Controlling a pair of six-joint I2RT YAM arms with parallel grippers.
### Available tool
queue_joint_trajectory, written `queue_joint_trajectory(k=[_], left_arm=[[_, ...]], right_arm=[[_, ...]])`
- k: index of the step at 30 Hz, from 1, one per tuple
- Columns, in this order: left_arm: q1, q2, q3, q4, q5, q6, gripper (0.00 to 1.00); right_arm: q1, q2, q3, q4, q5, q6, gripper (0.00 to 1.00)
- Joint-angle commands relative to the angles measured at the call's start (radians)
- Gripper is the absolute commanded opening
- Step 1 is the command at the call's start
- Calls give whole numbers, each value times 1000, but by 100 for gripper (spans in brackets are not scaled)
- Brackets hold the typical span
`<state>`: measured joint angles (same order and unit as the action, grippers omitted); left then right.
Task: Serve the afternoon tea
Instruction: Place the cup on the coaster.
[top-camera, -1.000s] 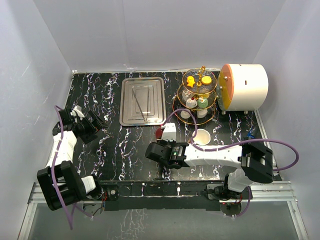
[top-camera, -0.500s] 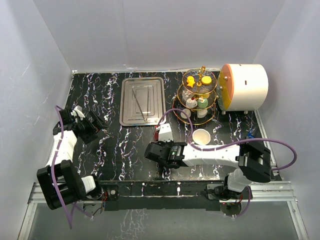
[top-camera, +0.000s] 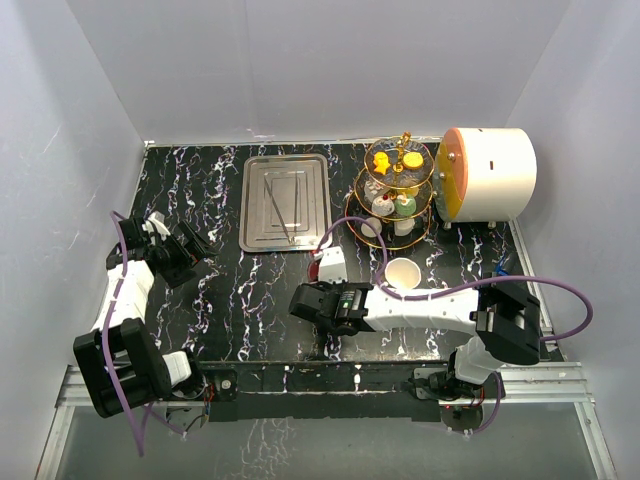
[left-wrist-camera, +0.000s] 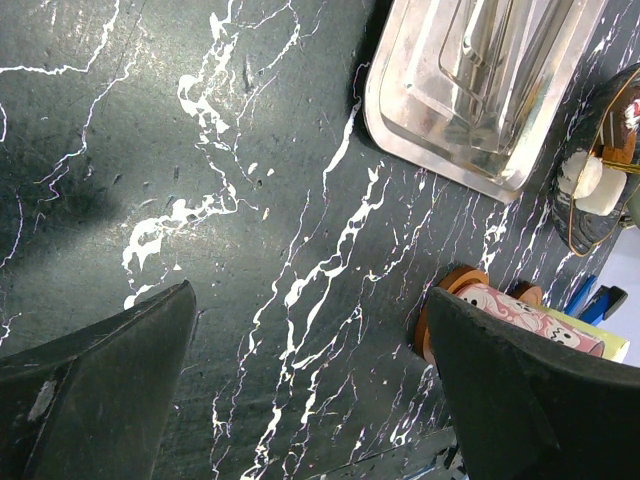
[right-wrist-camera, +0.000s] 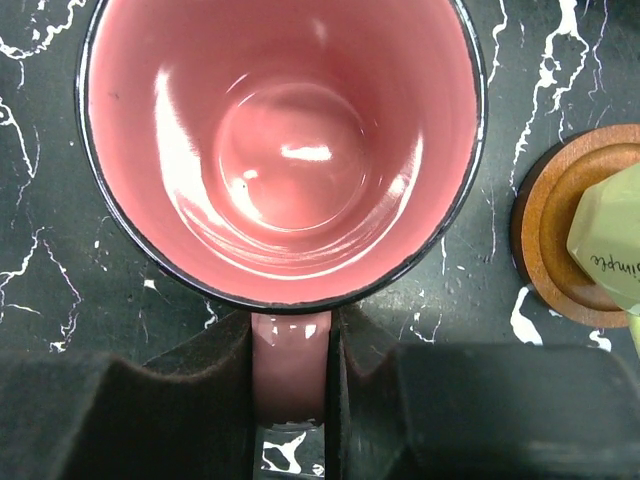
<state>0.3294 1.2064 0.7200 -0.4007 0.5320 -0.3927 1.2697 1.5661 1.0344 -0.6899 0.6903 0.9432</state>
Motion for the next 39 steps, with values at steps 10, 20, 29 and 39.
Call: queue_joint_trajectory(k=[10, 20, 29, 39], left_arm=[[-6, 12, 2, -15, 28, 11, 99], [-13, 12, 3, -18, 25, 12, 99], [-18, 13, 4, -19, 22, 12, 99], [-23, 16, 5, -20, 20, 12, 99]], right_arm=[[1, -6, -10, -182, 57, 158, 0], [-9, -33, -27, -285, 104, 265, 0], [-13, -52, 12, -176, 108, 180, 0], [-38, -12, -3, -167, 93, 210, 0]])
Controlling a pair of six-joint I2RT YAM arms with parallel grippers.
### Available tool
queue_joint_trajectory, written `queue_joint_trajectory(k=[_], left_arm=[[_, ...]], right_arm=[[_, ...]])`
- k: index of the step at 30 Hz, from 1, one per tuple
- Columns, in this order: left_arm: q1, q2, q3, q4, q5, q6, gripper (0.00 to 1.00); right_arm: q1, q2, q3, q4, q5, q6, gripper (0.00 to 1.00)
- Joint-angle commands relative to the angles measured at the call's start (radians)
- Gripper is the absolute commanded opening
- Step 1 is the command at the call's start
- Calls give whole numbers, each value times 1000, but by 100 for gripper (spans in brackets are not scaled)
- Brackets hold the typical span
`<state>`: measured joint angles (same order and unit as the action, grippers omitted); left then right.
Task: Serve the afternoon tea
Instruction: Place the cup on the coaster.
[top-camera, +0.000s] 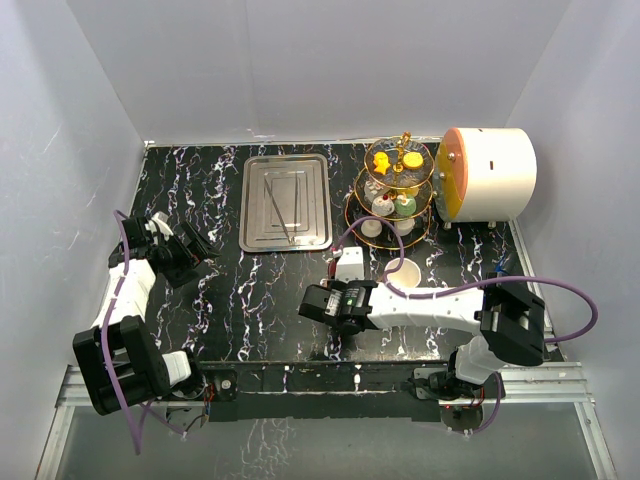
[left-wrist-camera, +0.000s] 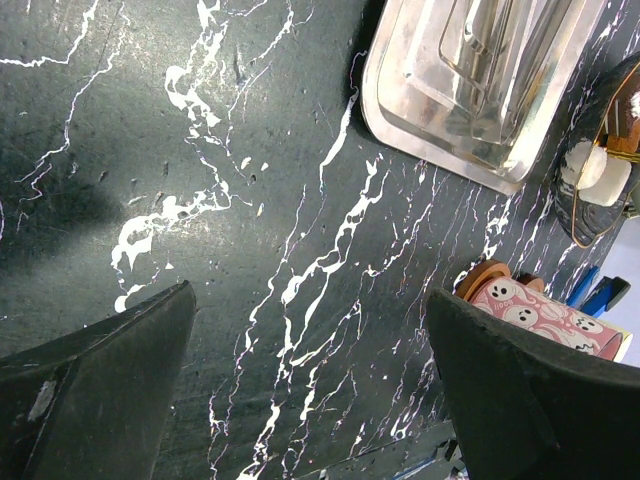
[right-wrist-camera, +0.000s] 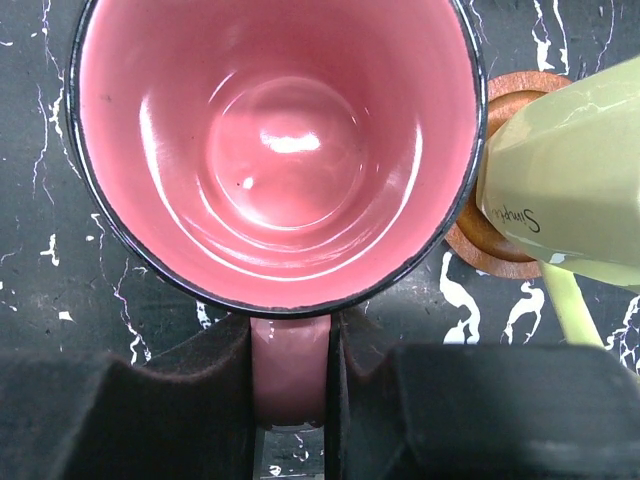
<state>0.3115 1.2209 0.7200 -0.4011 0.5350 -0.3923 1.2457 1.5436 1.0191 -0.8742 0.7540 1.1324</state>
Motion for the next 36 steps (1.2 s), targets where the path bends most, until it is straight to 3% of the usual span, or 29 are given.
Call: queue_joint_trajectory(k=[1, 6, 11, 16, 21, 36], left_arm=[[-5, 3, 4, -19, 16, 12, 99], [-6, 8, 4, -19, 19, 11, 99], [-6, 14, 4, -18, 23, 11, 99], [-7, 22, 4, -16, 28, 12, 99], [-8, 24, 4, -16, 30, 12, 99], [-7, 28, 5, -19, 26, 13, 99]], right_arm=[[-14, 11, 13, 13, 23, 25, 1], [-14, -1, 20, -3, -17, 40, 12], [-14, -29, 24, 9, -41, 19, 14], [-14, -28, 37, 16, -54, -13, 24], [-14, -9, 50, 29, -72, -45, 28], [-14, -48, 39, 36, -84, -56, 22]])
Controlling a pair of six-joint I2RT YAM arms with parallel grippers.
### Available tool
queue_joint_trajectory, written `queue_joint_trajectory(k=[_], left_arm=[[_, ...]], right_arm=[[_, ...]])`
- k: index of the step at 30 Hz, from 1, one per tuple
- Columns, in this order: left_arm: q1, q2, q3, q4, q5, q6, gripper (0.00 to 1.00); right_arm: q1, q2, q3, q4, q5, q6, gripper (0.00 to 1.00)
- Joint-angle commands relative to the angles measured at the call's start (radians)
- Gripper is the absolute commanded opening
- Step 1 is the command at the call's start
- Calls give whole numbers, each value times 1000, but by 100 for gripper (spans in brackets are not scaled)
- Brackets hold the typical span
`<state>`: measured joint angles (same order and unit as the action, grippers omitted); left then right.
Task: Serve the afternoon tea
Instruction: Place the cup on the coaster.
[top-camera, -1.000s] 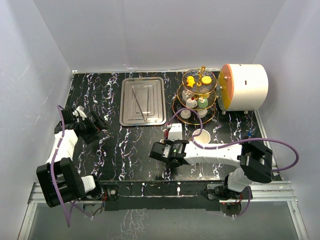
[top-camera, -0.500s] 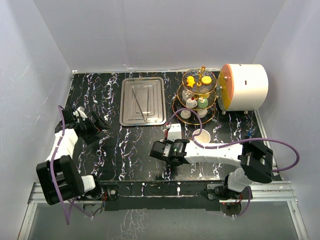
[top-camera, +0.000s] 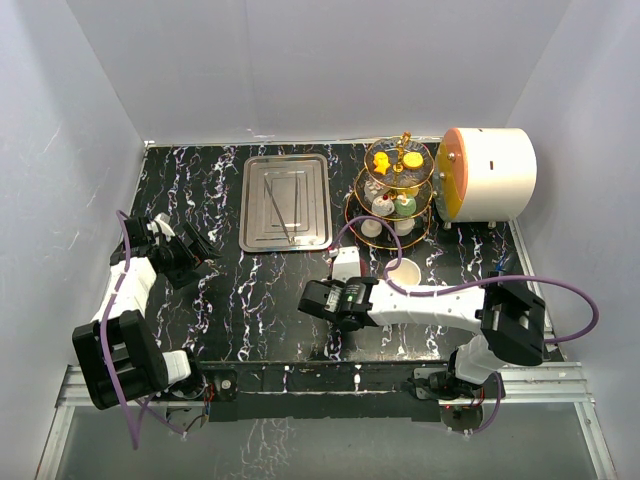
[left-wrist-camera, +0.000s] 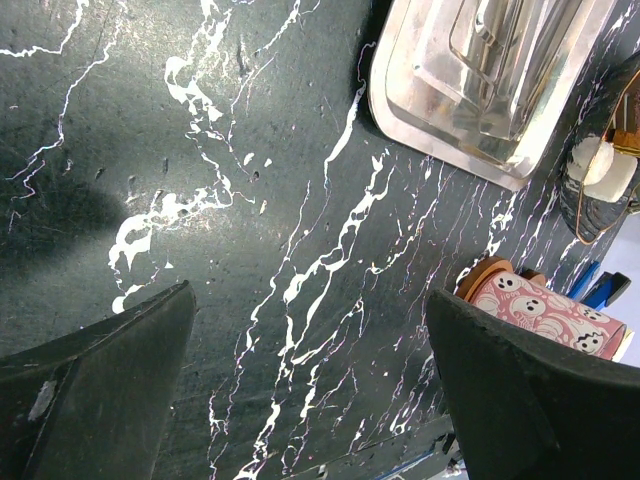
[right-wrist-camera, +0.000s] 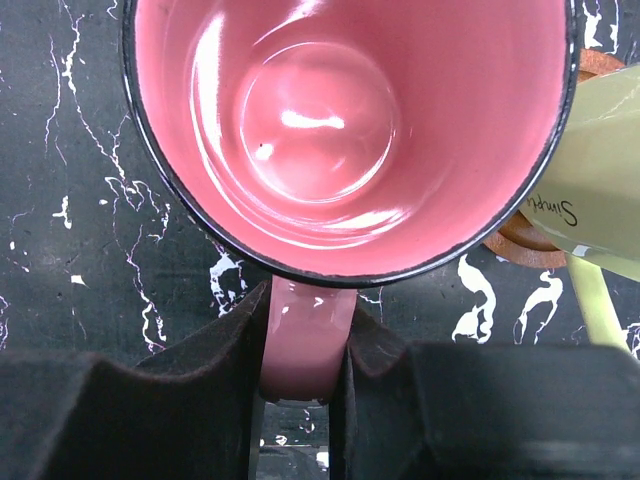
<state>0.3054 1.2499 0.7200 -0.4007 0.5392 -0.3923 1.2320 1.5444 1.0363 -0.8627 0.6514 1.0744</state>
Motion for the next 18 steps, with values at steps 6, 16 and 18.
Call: queue_joint_trajectory(k=[6, 16, 18], left_arm=[[-2, 0, 6, -20, 24, 13, 99], [-3, 2, 6, -20, 24, 13, 99], [-3, 3, 6, -20, 24, 13, 99]], right_arm=[[0, -56, 11, 45, 5, -15, 17], [0, -49, 13, -5, 3, -7, 19], [0, -51, 10, -14, 8, -12, 21]])
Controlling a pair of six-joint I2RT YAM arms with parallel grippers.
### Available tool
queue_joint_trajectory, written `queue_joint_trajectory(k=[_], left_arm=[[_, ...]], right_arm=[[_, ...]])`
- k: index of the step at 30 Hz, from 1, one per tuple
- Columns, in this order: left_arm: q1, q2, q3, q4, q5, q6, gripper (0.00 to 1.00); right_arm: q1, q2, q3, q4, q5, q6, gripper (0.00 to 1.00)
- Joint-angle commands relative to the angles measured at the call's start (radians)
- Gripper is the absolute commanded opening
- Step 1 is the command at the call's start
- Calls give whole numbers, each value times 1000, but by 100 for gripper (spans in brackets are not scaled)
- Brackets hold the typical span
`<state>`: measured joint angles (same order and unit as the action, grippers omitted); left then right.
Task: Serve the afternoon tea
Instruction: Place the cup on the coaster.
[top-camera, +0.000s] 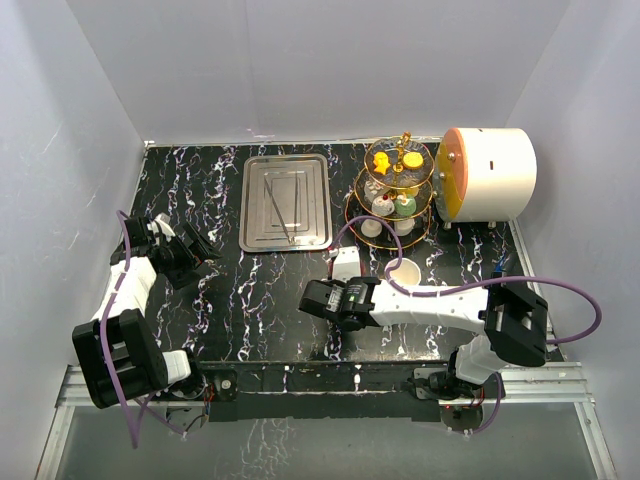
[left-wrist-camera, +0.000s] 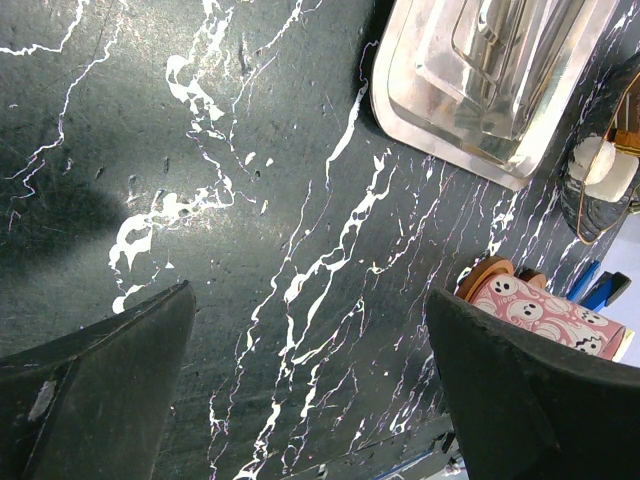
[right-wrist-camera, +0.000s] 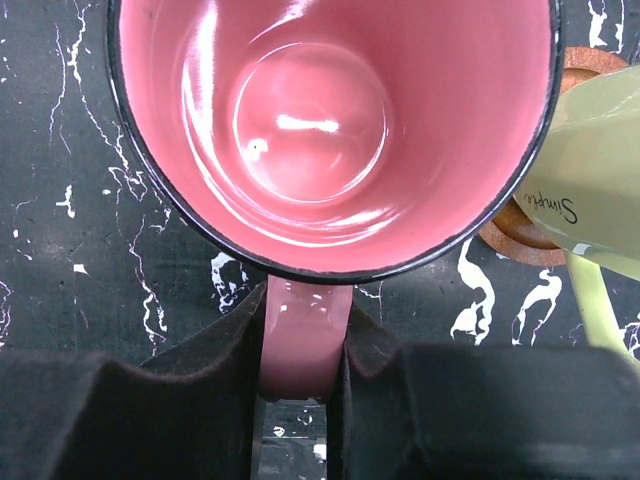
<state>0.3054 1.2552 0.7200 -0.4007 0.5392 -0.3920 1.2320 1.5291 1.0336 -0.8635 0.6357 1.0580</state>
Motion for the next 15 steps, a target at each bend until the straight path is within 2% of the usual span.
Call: queue_joint_trajectory(k=[1, 15], left_arm=[[-3, -1, 6, -21, 24, 13, 99], [-9, -5, 6, -21, 21, 15, 99]], right_arm=[[0, -38, 9, -14, 28, 1, 23], [0, -122, 25, 17, 37, -64, 45]])
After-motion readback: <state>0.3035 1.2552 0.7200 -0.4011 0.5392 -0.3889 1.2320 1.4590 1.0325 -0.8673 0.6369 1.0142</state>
